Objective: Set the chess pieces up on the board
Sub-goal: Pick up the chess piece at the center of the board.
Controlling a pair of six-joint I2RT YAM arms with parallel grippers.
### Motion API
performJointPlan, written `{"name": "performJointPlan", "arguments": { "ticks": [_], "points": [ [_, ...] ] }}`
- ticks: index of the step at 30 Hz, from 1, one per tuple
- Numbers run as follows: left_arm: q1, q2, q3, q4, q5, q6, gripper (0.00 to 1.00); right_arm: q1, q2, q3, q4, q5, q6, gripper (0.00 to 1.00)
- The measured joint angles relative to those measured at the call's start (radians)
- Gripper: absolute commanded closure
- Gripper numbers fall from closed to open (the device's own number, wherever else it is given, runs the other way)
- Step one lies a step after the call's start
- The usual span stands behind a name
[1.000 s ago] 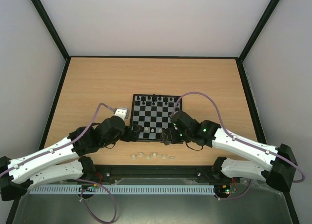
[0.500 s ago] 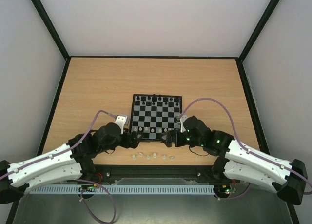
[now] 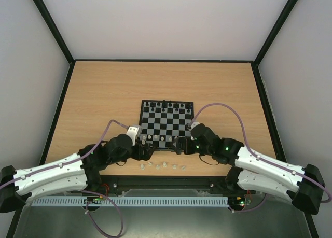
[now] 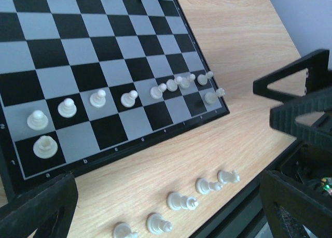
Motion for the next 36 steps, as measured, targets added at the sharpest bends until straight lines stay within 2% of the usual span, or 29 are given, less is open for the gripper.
{"name": "performJointPlan", "arguments": {
  "ticks": [5,10,16,20,27,31,36],
  "points": [
    [-0.037,0.005,0.000,0.000,-0.006,-0.029,0.01,0.000,0.026,0.042,-0.108,0.072,0.042,0.13],
    [-0.076,-0.022,0.000,-0.004,-0.053,-0.060,0.01,0.009,-0.031,-0.005,-0.172,0.097,0.132,0.22],
    [-0.101,-0.032,0.000,0.000,-0.085,-0.086,0.01,0.117,-0.054,-0.042,-0.235,0.125,0.251,0.29],
    [-0.101,-0.026,0.000,-0.003,-0.103,-0.086,0.01,0.215,0.069,-0.014,-0.284,0.168,0.316,0.30],
    [-0.101,-0.016,0.000,-0.007,-0.139,-0.059,0.01,0.351,0.375,0.120,-0.342,0.232,0.402,0.41],
    [-0.101,-0.013,0.000,-0.008,-0.147,-0.037,0.01,0.373,0.441,0.139,-0.341,0.239,0.433,0.53],
    [-0.087,-0.014,-0.003,-0.007,-0.147,-0.014,0.01,0.373,0.454,0.144,-0.347,0.241,0.455,0.56]
  ]
}}
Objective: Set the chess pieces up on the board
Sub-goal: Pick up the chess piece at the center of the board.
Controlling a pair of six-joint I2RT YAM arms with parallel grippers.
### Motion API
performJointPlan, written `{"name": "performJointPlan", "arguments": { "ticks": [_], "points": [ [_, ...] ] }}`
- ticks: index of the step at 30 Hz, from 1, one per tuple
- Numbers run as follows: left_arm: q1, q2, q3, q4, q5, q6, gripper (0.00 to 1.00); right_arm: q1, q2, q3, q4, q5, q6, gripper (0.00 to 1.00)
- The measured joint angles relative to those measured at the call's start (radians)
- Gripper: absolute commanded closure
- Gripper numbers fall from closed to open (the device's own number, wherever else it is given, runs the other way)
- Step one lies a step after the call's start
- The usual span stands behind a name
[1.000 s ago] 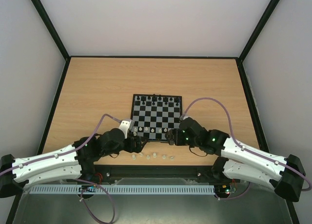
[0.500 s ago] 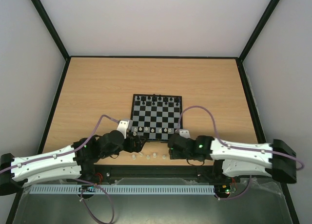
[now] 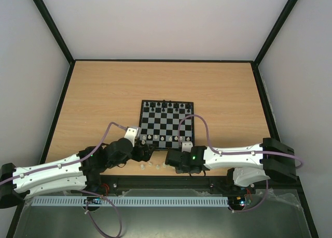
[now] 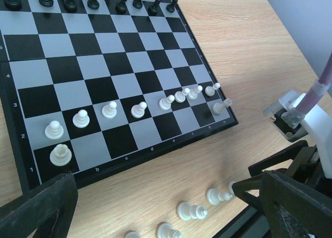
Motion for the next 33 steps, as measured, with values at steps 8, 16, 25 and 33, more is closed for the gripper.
{"name": "performJointPlan", "arguments": {
  "ticks": [8,16,25,33],
  "points": [
    [0.046,-0.004,-0.024,0.002,0.019,0.028,0.01,0.000,0.063,0.009,0.002,-0.016,0.004,0.67],
    [0.063,-0.015,-0.036,0.006,0.036,0.032,0.01,0.006,0.080,0.010,0.002,-0.024,0.006,0.86],
    [0.077,-0.020,-0.046,0.006,0.044,0.032,0.01,0.006,0.068,0.011,-0.006,-0.018,0.006,0.91],
    [0.107,-0.013,-0.046,0.005,0.049,0.055,0.01,-0.079,-0.003,0.084,-0.052,0.029,-0.066,0.91]
  ]
}}
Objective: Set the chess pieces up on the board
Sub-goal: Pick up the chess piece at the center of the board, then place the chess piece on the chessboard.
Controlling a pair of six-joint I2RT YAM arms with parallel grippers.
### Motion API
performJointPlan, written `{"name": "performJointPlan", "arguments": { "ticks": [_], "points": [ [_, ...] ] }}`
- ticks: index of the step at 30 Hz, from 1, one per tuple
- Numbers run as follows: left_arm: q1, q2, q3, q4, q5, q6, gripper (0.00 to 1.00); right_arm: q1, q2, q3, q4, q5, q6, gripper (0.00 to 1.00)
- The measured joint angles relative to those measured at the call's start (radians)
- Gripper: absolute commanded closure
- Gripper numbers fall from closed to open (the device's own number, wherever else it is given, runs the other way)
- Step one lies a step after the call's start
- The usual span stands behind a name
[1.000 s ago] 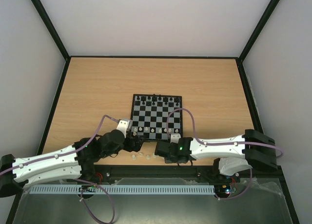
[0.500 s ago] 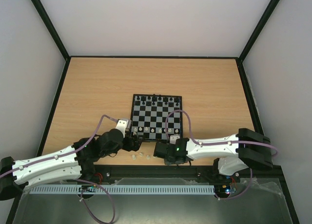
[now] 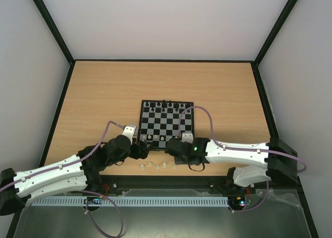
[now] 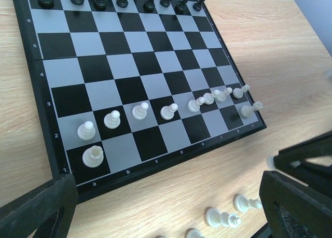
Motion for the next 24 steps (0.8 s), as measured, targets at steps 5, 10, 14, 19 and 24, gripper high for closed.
{"name": "performJointPlan", "arguments": {
  "ticks": [5,10,14,19,24],
  "points": [
    [0.024,0.004,0.005,-0.006,0.001,0.015,0.01,-0.112,-0.024,0.047,-0.005,0.012,-0.111,0.91],
    [0.051,0.012,0.010,-0.007,0.006,0.022,0.01,-0.195,0.039,0.083,0.001,-0.004,-0.231,0.91],
    [0.065,0.012,0.012,-0.007,0.010,0.021,0.01,-0.237,0.105,0.109,0.010,-0.024,-0.308,0.90],
    [0.071,0.011,0.014,-0.010,0.010,0.021,0.01,-0.281,0.145,0.125,0.027,-0.048,-0.379,0.90],
    [0.078,0.011,0.015,-0.029,0.010,0.021,0.01,-0.312,0.182,0.132,0.042,-0.068,-0.426,0.89]
  ]
}}
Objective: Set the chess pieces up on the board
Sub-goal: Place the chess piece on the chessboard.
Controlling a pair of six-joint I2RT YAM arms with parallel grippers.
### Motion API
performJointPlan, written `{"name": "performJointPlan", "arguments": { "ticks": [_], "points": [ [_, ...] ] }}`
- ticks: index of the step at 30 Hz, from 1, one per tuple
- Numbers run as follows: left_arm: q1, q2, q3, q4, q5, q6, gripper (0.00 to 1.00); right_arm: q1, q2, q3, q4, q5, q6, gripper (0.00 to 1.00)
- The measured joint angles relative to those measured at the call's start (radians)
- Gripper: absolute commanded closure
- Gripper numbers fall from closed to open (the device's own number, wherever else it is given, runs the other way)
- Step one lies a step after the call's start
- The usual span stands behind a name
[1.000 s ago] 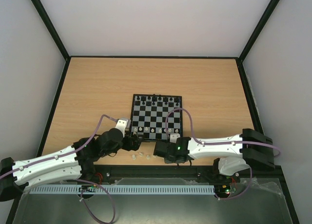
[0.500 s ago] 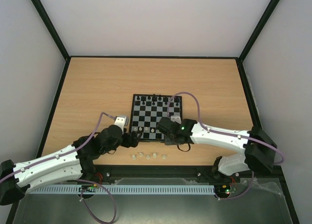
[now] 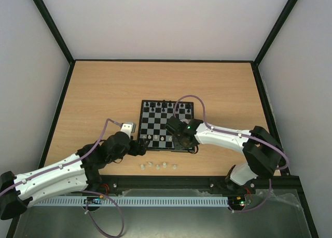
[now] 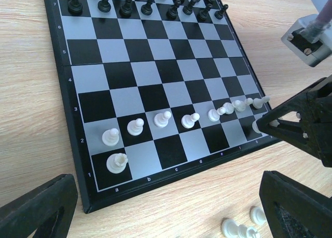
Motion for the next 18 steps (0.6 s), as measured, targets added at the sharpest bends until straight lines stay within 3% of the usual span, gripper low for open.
{"name": "performJointPlan", "arguments": {
  "ticks": [18],
  "points": [
    [0.011,0.000,0.000,-0.005,0.000,0.000,0.01,-0.028,0.056,0.002,0.037,-0.031,-0.050,0.85]
  ]
}}
